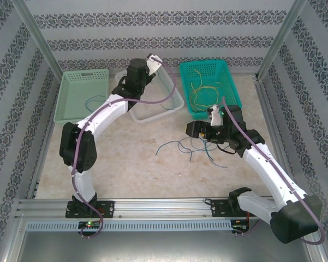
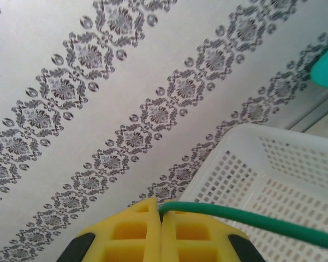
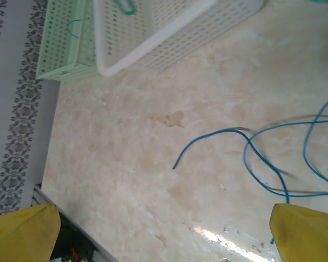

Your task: Untangle the cables

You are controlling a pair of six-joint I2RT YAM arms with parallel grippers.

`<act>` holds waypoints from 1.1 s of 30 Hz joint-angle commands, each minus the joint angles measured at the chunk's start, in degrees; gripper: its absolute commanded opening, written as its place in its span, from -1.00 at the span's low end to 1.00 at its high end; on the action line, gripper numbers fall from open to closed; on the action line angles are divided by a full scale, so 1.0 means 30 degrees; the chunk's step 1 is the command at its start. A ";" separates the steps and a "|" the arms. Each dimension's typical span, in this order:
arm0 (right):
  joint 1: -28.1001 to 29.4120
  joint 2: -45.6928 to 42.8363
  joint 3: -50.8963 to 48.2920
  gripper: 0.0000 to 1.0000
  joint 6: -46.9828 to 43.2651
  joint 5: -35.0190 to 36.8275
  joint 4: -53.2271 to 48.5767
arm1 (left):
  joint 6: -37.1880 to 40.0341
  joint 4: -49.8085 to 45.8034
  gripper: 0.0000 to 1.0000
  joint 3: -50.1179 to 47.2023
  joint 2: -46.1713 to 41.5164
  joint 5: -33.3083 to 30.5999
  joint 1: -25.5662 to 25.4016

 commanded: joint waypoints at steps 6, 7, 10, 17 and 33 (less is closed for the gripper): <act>-0.1350 -0.1803 -0.1509 0.96 -0.0205 0.0802 -0.0449 | 0.1268 -0.1608 -1.00 0.2892 0.3370 0.0312 0.2013; -0.1571 -0.2001 -0.1690 0.96 -0.0190 0.0766 -0.0454 | 0.1119 -0.1866 -1.00 0.3304 0.3700 0.0549 0.2207; -0.2013 -0.2172 -0.1980 0.96 -0.0164 0.0691 -0.0563 | 0.0818 -0.3283 -0.88 0.4957 0.4867 0.1015 0.2472; -0.2062 -0.1205 -0.1901 0.82 -0.0341 0.2465 -0.1922 | -0.0420 -0.4476 0.42 0.5173 0.5137 0.1134 0.2435; 0.1365 0.6369 -0.0610 0.15 -0.1946 0.3872 -0.2333 | -0.9002 -0.6801 0.99 0.2517 0.0138 0.4279 0.2366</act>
